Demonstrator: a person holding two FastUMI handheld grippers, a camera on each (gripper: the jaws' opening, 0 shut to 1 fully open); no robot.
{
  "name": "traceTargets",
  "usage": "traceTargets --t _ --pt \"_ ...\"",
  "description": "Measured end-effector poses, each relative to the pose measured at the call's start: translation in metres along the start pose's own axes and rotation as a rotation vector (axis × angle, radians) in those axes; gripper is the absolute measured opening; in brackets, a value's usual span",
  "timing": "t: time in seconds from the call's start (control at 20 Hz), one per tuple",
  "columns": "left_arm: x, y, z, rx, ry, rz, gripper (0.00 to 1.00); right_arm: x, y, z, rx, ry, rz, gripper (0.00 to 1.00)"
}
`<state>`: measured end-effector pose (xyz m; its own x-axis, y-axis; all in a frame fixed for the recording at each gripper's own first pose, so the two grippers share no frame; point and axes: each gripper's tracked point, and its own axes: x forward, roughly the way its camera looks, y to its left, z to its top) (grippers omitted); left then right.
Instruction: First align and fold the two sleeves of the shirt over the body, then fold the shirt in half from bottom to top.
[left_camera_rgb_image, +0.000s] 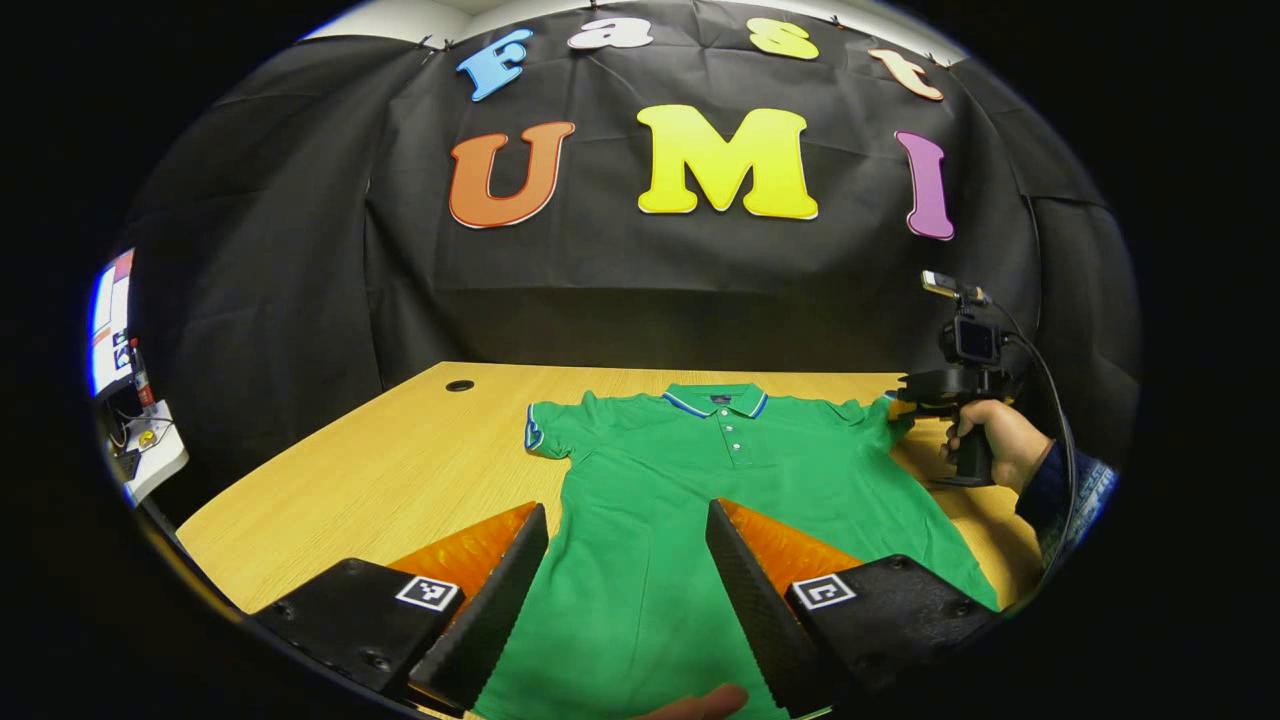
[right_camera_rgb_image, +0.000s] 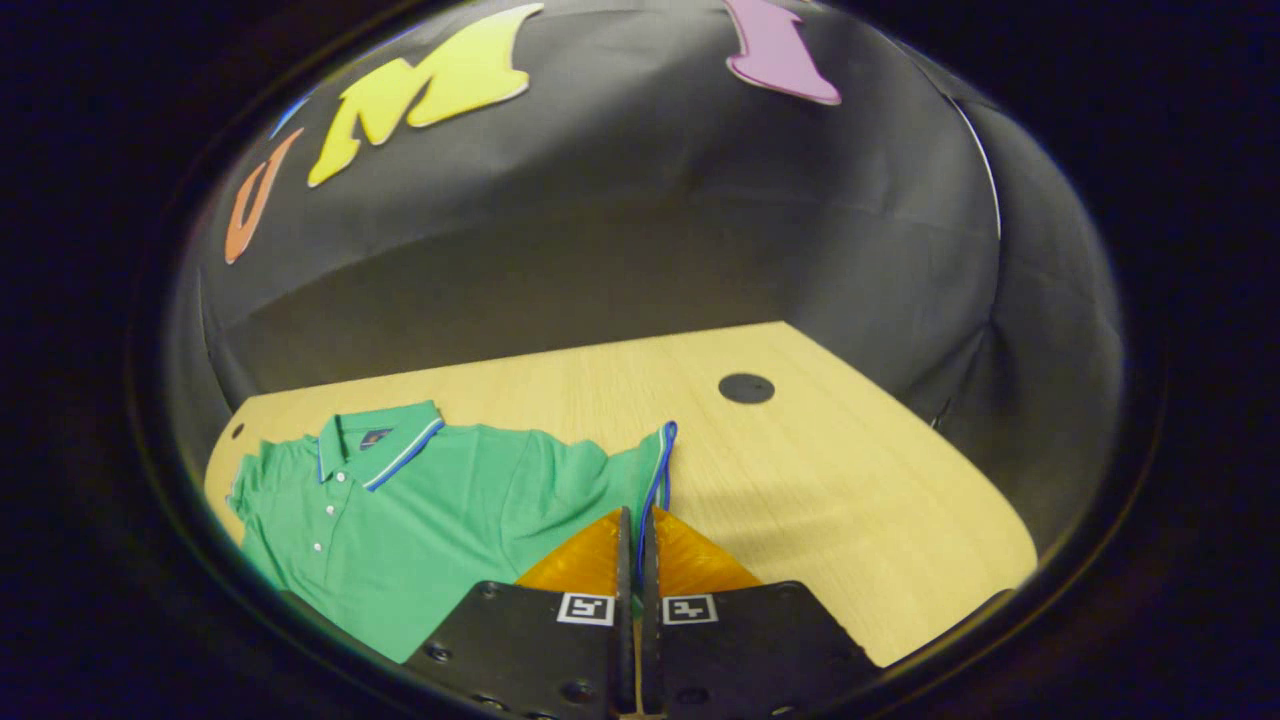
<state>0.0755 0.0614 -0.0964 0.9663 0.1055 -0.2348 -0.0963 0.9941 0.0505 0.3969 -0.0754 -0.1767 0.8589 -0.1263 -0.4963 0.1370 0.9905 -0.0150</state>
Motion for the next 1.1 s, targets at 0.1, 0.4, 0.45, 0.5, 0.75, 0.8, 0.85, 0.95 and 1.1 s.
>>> traceTargets --t 0.1,0.4,0.45,0.5,0.75,0.8,0.85,0.95,1.1 --pt "-0.001 0.001 0.003 0.002 -0.007 0.002 1.0 -0.011 0.014 0.014 -0.097 -0.053 -0.004 0.03" --pt "-0.002 0.003 0.005 -0.006 -0.014 0.003 1.0 -0.041 0.091 0.029 -0.355 -0.215 0.065 0.03" --pt "-0.001 0.005 0.005 -0.007 -0.013 0.006 1.0 -0.049 0.109 0.025 -0.354 -0.22 0.115 0.14" --pt "-0.001 0.007 0.004 -0.006 -0.012 0.009 1.0 -0.06 0.127 0.026 -0.342 -0.225 0.166 0.42" --pt "0.005 0.015 0.0 -0.014 0.006 0.031 1.0 -0.119 0.14 0.05 -0.277 -0.335 0.186 0.95" --pt "0.009 0.018 -0.002 -0.016 0.013 0.037 1.0 -0.135 0.14 0.054 -0.283 -0.357 0.189 0.95" --pt "0.011 0.02 -0.003 -0.022 0.017 0.046 1.0 -0.15 0.138 0.057 -0.286 -0.395 0.189 0.97" --pt "0.012 0.024 -0.005 -0.024 0.028 0.061 1.0 -0.181 0.133 0.058 -0.279 -0.459 0.187 0.95" --pt "0.018 0.025 -0.006 -0.02 0.04 0.052 1.0 -0.225 0.123 0.047 -0.232 -0.526 0.235 0.95"
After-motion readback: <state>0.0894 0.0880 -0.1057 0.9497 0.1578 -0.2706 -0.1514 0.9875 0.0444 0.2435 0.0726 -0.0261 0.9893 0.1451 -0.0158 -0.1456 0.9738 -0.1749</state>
